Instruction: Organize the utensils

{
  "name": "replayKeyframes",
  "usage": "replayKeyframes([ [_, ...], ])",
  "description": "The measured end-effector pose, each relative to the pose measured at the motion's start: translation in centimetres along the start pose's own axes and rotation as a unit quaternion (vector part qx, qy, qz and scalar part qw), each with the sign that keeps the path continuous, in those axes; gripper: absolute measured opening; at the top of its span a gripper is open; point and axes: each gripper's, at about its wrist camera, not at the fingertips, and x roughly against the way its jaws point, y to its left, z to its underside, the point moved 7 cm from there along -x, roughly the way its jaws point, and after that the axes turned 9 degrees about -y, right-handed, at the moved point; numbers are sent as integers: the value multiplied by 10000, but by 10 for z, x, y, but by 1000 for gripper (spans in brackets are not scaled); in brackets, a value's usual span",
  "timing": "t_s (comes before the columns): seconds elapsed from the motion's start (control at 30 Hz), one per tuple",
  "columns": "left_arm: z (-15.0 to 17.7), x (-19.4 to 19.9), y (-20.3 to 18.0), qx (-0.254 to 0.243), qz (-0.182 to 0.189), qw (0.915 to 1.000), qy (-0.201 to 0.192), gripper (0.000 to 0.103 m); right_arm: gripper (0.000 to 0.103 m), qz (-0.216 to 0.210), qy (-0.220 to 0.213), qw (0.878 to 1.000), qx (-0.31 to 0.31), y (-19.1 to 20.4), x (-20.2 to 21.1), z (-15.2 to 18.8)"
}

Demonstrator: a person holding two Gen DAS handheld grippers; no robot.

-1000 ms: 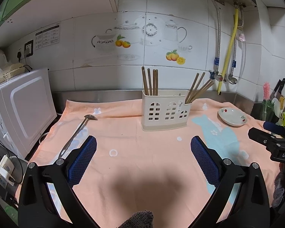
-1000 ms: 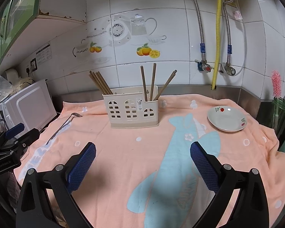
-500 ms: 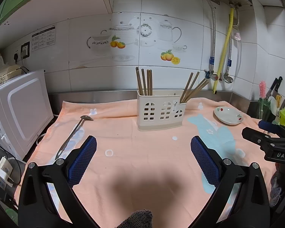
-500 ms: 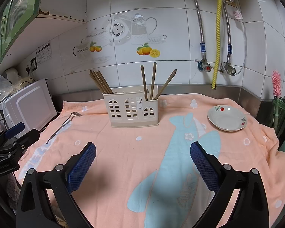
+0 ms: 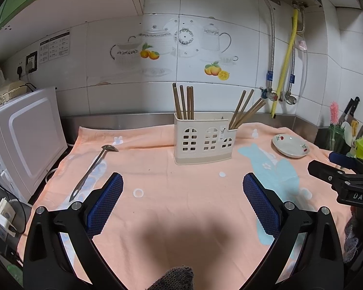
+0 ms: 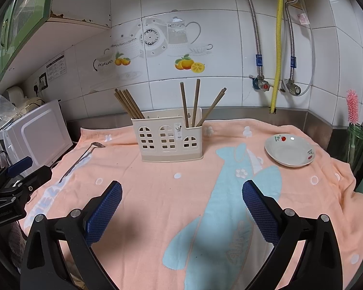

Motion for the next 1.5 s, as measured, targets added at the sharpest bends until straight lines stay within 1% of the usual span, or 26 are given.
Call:
replayKeyframes([
  [1.5, 7, -2, 0, 17, 61, 10000, 63, 98, 96, -66, 14, 10000, 50, 5, -3, 0],
])
